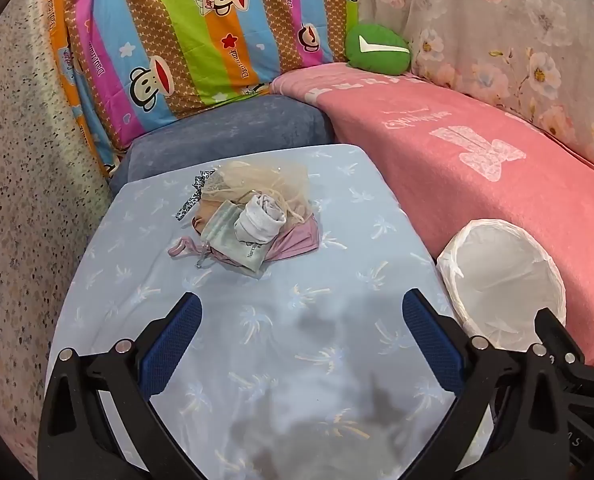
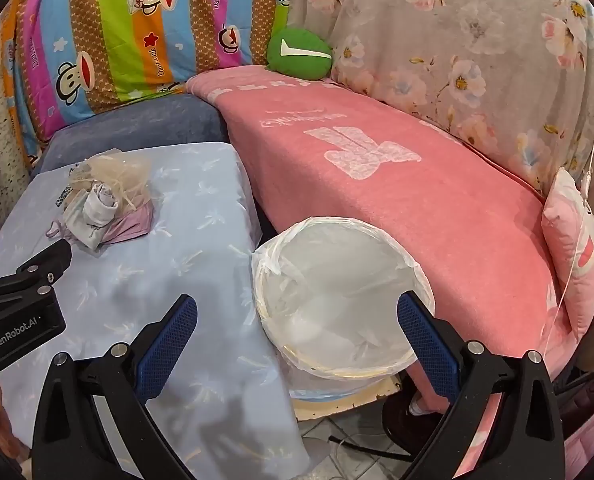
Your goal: Organize soft objects
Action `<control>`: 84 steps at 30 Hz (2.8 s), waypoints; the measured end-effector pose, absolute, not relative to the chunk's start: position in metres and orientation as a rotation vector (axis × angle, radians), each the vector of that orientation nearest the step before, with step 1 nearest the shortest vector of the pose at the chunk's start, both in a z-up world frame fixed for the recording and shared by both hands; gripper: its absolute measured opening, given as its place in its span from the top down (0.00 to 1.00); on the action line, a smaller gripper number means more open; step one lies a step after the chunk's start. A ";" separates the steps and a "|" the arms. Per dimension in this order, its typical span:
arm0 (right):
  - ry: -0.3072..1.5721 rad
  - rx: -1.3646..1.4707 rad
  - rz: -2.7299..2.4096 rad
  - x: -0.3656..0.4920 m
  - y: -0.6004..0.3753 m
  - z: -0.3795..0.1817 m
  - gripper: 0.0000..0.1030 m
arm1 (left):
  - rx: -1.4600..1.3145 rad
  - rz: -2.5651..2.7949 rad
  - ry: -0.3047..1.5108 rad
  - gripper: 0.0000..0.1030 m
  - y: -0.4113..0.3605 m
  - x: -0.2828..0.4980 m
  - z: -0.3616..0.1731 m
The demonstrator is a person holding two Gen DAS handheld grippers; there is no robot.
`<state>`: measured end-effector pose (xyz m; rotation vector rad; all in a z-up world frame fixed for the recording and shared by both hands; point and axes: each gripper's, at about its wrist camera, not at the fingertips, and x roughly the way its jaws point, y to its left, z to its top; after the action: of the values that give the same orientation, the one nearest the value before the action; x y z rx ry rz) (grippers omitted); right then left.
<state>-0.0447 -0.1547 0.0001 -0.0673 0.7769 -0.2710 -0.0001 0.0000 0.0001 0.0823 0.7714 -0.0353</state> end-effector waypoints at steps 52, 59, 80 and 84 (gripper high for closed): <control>0.748 -0.046 -0.275 -0.048 -0.160 0.011 0.06 | 0.094 -0.029 0.745 0.07 -0.006 -0.001 0.014; 0.748 -0.045 -0.275 -0.048 -0.160 0.012 0.06 | 0.094 -0.028 0.743 0.07 -0.006 -0.001 0.014; 0.748 -0.045 -0.275 -0.048 -0.160 0.012 0.06 | 0.091 -0.030 0.736 0.07 -0.005 0.000 0.018; 0.747 -0.045 -0.276 -0.048 -0.160 0.012 0.06 | 0.091 -0.031 0.734 0.07 -0.005 -0.001 0.017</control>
<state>-0.0479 -0.1604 0.0122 -0.0445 0.7471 -0.2761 -0.0007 -0.0052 0.0173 0.0908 0.7340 -0.0307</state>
